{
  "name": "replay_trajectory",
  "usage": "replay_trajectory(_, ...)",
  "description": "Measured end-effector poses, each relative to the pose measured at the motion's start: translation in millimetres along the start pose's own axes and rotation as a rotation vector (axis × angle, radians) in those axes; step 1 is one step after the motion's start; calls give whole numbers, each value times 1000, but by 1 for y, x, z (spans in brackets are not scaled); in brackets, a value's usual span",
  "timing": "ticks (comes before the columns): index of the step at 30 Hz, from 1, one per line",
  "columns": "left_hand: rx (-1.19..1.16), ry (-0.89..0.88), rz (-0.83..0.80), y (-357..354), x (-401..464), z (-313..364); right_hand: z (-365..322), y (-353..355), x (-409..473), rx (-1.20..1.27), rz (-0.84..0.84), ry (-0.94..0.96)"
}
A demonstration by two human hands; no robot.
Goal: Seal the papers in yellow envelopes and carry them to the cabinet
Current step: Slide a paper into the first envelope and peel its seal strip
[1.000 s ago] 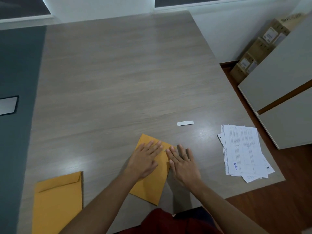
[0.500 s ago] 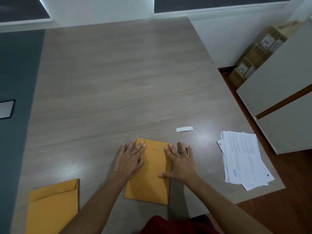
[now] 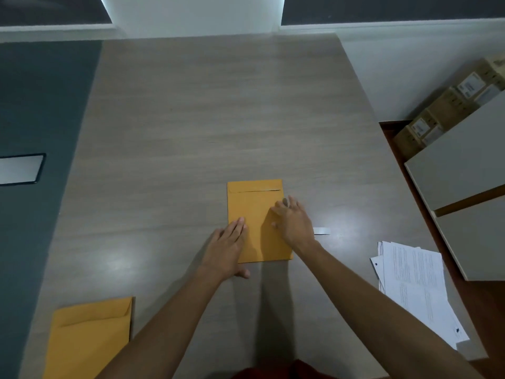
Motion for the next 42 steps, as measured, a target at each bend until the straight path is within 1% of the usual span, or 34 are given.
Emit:
replay_trajectory(1,-14,11,-1,3,7,-2,-6,-3,-3,-15,29,36)
replay_trajectory(3,-17,34,-2,9,18,-7,-13,-15,-8,-24,20,69)
replay_trajectory(5,4,52,0,13,26,-10,-11,-26,-10,11,-30,49)
replay_trajectory(8,-5,81,12,16,31,-13,-8,-29,-8,48,-62,30)
replay_trajectory(15,-51,103,25,16,27,-14,-18,-26,-9,-45,-137,7)
replay_trajectory(18,-116,110,64,12,15,-13,-27,-19,-17,-61,-76,23)
replay_trajectory(21,-197,128,122,-1,-7,-18,-46,-13,-32,-52,23,97)
replay_trajectory(23,-246,180,157,-12,-32,-29,-68,-12,-48,-15,101,162)
replay_trajectory(25,-305,216,193,-17,-44,-37,-71,-9,-57,48,185,170)
replay_trajectory(27,-365,332,236,-28,-79,-61,-100,-15,-68,83,206,234)
replay_trajectory(29,-379,465,262,-42,-113,-86,-125,-26,-72,93,182,280)
replay_trajectory(33,-463,750,274,-84,-191,-136,-178,-58,-84,57,80,399)
replay_trajectory(36,-570,914,337,-116,-248,-165,-216,-84,-95,43,-34,482)
replay_trajectory(39,-665,1066,344,-151,-295,-184,-245,-105,-106,19,-130,511)
replay_trajectory(42,-757,1183,303,-182,-329,-198,-255,-116,-113,-39,-157,497)
Point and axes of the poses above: each hand's wrist, its own x-axis towards the middle knuckle, its own y-axis out of the back of the hand, z = x × y, the point moved 10 cm from there along x, towards the middle knuckle, and after that the axes turned 7 degrees about -z, right-handed, at the moved point
